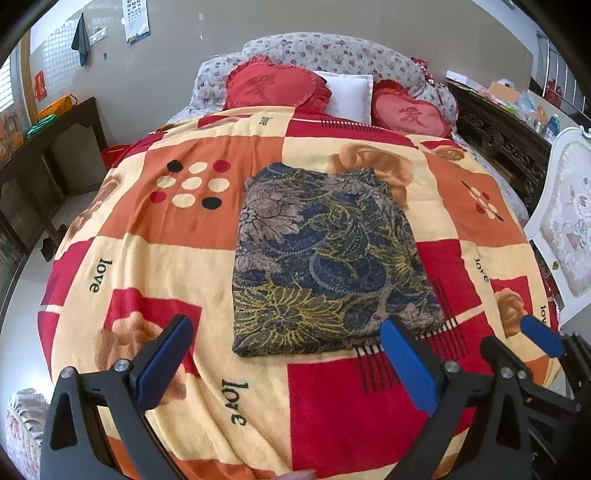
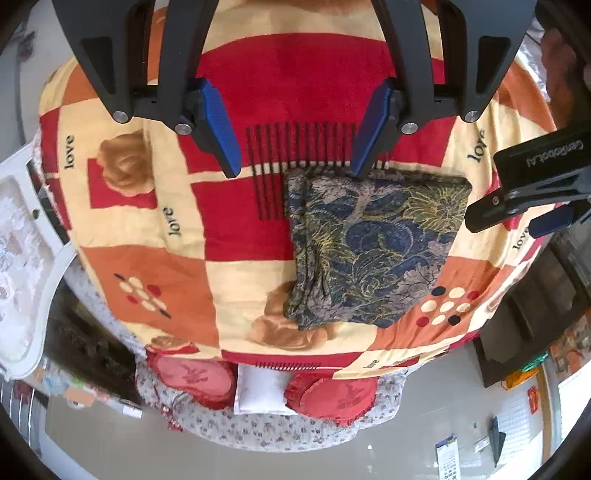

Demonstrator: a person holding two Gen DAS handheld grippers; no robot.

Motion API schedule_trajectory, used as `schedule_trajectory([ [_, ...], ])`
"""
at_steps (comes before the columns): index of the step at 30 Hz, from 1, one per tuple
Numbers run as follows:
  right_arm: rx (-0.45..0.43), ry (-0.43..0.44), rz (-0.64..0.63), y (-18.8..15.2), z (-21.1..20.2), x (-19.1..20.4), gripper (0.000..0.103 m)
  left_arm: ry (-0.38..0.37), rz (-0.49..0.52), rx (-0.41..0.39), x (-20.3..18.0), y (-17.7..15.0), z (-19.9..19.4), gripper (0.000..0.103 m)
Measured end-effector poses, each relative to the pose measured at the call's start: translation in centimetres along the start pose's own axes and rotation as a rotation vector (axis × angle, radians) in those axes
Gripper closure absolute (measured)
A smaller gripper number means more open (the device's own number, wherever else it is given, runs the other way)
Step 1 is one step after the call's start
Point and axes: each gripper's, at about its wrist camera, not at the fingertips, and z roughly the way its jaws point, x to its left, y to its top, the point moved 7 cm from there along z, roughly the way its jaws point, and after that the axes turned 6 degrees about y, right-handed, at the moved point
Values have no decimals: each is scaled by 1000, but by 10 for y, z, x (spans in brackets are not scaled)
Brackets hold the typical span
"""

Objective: Fold small clothes

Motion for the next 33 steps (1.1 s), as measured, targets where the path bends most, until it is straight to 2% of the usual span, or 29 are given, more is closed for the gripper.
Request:
schedule_trajectory([
  [9,-41,-48,-13,1,-8,2,31,7,8,9,-4,-2,5,0],
  [15,-84,-209,-76,5,-15,-9,31,11,10,15,-6,-3,9,0],
  [18,-64,-274,-86,5,-14,-20,31,7,12,15,-7,-4,10,0],
  [21,-35,-302,-78,2,-10,-30,31,5,20,17,-10,-4,11,0],
  [33,26,-262,-39,-11,4,-37,31,4,23,36,-14,-9,17,0],
])
